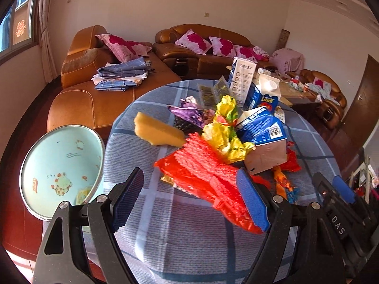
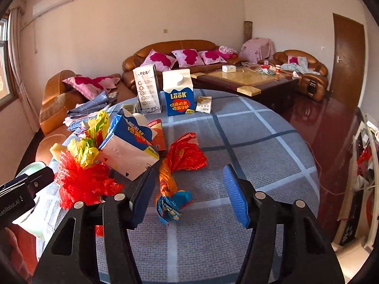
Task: Collect trash
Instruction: 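Grasp the red mesh bag with the left gripper while the right grasps the blue-orange wrapper, then lift both items over the green bin and release them inside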
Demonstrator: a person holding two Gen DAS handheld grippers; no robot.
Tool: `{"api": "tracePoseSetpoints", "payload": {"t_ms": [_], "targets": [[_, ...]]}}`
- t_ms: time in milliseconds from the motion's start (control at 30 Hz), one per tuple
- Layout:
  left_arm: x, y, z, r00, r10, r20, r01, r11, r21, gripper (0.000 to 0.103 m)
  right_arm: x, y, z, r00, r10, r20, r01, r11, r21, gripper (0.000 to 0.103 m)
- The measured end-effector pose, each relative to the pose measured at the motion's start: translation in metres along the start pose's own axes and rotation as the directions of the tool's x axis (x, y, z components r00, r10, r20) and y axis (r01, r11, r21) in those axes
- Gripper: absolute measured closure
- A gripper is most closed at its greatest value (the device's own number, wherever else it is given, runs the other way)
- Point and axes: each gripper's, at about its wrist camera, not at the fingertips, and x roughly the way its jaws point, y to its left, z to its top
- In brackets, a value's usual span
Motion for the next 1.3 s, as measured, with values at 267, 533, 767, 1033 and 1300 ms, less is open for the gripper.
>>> {"api": "tracePoseSetpoints", "payload": {"t_ms": [267, 533, 767, 1033, 1300], "targets": [[0.029, -0.031, 0.006, 0.999, 0.006, -0.050, -0.005, 1.000, 0.014, 0.039, 0.021, -0.006, -0.003, 0.988, 0.098, -0.116, -0.094, 0.995, 0.037, 0.043], [0.045, -0.029, -0.004, 0.995, -0.002, -0.102, 0.006, 0.999, 0.042, 0.063, 0.050, 0.009, -0.007, 0.965, 0.108, -0.239, -0.111, 0.994, 0.002, 0.048], [0.038, -0.026, -0.005, 0.996, -0.045, -0.081, 0.049, 0.997, 0.051, 0.081, 0.054, 0.010, -0.011, 0.961, 0.102, -0.255, -0.108, 0.994, -0.008, 0.071], [0.011, -0.014, 0.000, 0.994, -0.104, -0.025, 0.104, 0.994, 0.032, 0.083, 0.028, -0.003, 0.000, 0.984, 0.079, -0.160, -0.077, 0.997, 0.016, 0.079], [-0.023, -0.011, 0.012, 0.984, -0.167, 0.053, 0.166, 0.986, 0.021, 0.083, -0.016, -0.007, 0.019, 0.998, 0.062, -0.009, -0.062, 0.998, 0.020, 0.080]]}}
